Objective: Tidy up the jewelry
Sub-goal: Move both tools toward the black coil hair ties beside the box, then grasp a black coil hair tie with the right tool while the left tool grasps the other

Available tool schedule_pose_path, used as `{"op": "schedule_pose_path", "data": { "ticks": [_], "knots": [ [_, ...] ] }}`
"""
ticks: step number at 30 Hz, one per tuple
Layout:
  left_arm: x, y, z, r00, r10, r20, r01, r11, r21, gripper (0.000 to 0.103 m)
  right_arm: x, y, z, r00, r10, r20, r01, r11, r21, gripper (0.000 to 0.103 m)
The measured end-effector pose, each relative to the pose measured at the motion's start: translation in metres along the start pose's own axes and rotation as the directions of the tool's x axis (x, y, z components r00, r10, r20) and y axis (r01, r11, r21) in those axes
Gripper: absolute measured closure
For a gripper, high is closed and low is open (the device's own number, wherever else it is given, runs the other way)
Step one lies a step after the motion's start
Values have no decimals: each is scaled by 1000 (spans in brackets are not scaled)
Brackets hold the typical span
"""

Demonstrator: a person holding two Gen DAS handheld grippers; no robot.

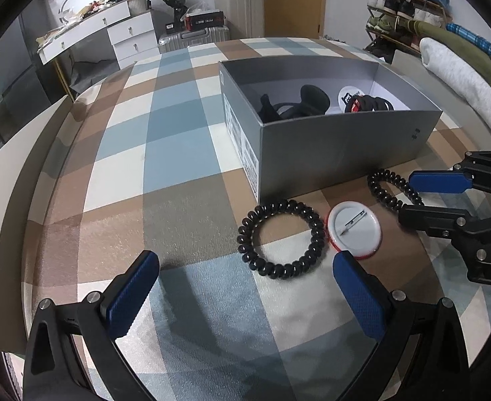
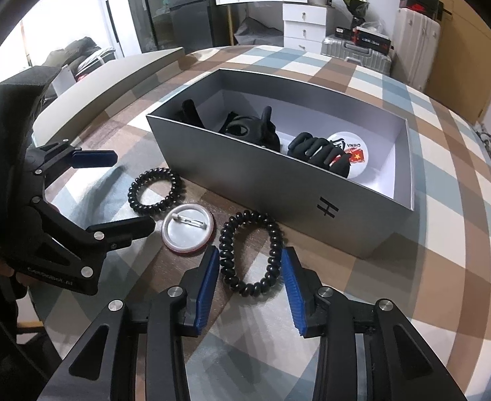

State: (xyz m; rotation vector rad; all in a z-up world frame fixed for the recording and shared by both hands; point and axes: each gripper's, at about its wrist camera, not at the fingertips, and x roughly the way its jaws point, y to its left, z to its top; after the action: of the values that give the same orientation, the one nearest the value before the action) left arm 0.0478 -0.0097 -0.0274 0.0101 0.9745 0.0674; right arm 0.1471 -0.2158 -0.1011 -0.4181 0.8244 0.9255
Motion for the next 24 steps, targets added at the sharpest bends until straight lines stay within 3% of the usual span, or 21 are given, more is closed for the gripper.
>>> {"op": "schedule_pose_path", "data": {
  "ticks": [4, 9, 11, 24],
  "knots": [
    [-1, -1, 0, 1000, -11, 6, 11, 1000, 5, 3, 2, 2, 0, 1000, -5, -6, 5, 1000, -6, 64],
    [-5, -3, -1, 998, -54, 33, 54, 998, 16, 29, 2, 2, -1, 1000, -5, -7, 5, 1000, -7, 62],
    [-6, -6, -2, 997, -59, 39, 58, 998, 27, 34, 3, 2, -1, 1000, -6, -9, 6, 1000, -7, 61],
    [-16, -11, 0, 997, -26, 66, 23, 998, 57, 34, 1, 6, 0, 999, -46, 16, 47, 999, -21, 58]
  ]
}}
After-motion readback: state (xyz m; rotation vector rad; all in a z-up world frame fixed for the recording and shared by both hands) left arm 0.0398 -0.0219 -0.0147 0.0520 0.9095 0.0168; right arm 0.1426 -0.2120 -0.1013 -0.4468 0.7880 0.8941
